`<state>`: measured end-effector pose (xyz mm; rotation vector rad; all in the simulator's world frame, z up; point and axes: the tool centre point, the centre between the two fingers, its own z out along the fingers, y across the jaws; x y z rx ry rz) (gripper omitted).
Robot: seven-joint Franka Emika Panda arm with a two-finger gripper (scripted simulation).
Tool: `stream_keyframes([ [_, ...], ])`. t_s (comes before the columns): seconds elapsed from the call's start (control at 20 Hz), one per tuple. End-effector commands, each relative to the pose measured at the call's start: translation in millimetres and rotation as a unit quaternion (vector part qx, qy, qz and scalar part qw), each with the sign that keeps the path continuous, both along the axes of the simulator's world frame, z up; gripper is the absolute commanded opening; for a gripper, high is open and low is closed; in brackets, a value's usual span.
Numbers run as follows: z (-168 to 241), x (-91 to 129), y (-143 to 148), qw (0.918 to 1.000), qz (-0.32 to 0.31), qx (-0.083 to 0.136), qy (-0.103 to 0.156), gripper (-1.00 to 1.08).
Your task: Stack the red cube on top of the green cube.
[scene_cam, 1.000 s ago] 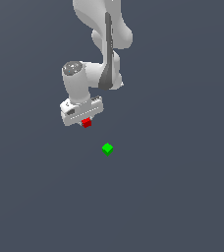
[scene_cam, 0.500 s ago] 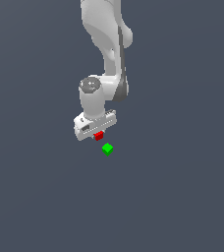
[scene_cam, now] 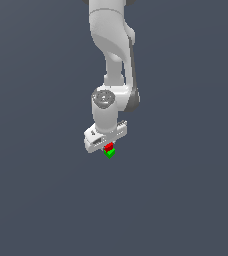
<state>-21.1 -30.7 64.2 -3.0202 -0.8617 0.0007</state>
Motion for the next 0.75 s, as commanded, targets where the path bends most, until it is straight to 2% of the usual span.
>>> stream_keyframes([
  [0.0, -1.6, 5.5, 4.1, 1.0, 0.0, 0.0, 0.0, -1.0],
  [0.2, -2.5, 8.1, 6.4, 1.0, 0.0, 0.0, 0.0, -1.0],
  [0.25, -2.5, 8.1, 6.4, 1.0, 0.0, 0.0, 0.0, 1.0],
  [0.7, -2.5, 8.1, 6.4, 1.0, 0.0, 0.0, 0.0, 1.0],
])
